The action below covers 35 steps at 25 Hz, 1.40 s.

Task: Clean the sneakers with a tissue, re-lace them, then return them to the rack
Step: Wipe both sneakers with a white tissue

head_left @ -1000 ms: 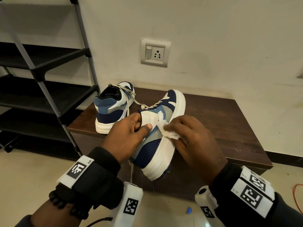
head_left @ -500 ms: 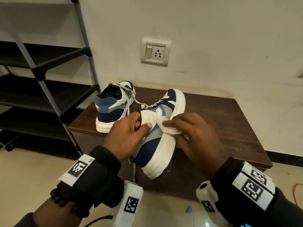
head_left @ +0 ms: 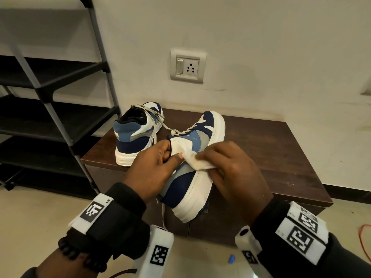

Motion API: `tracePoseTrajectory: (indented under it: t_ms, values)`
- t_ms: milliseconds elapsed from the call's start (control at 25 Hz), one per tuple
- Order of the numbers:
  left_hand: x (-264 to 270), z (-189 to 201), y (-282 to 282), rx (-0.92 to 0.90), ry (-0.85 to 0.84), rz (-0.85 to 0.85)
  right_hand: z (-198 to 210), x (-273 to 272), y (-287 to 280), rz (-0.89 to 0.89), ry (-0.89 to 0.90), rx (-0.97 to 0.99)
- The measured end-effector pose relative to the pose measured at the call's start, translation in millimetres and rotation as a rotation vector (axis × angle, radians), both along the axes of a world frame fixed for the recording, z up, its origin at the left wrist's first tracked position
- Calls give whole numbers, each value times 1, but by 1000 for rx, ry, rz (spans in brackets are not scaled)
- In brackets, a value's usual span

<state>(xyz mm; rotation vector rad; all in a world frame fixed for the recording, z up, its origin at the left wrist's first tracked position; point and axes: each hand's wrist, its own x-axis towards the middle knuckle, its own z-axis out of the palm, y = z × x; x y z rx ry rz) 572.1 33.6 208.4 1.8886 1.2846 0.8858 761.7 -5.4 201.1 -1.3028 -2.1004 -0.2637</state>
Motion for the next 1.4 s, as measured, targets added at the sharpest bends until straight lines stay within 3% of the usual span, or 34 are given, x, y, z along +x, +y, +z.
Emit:
tracePoseTrajectory:
  t_ms: [120, 280, 400, 560, 680, 800, 960, 1080, 1240, 1400]
  values:
    - [2, 1, -3, 12, 10, 11, 5, 6, 4, -114, 153, -27]
    - [2, 1, 0, -5, -15, 22, 1, -4, -1, 40, -13, -6]
    - [5, -1, -1, 4, -4, 19, 5, 9, 7, -103, 160, -77]
    - [3, 0, -1, -2, -25, 24, -1, 0, 6, 43, 4, -51]
    - [4, 2, -2, 20, -2, 41, 7, 5, 15, -91, 154, -55]
    - [3, 2, -3, -7, -41, 21, -1, -7, 6, 40, -5, -1]
    - [4, 7, -7, 27, -13, 31, 6, 3, 17, -66, 157, -19]
    - [4, 5, -7, 19, -3, 28, 3, -4, 13, 18, 12, 18]
    - [8, 6, -6, 41, 45, 21, 6, 20, 33, -170, 239, -70]
    - [6, 5, -4, 41, 11, 18, 3, 17, 36, -132, 71, 8]
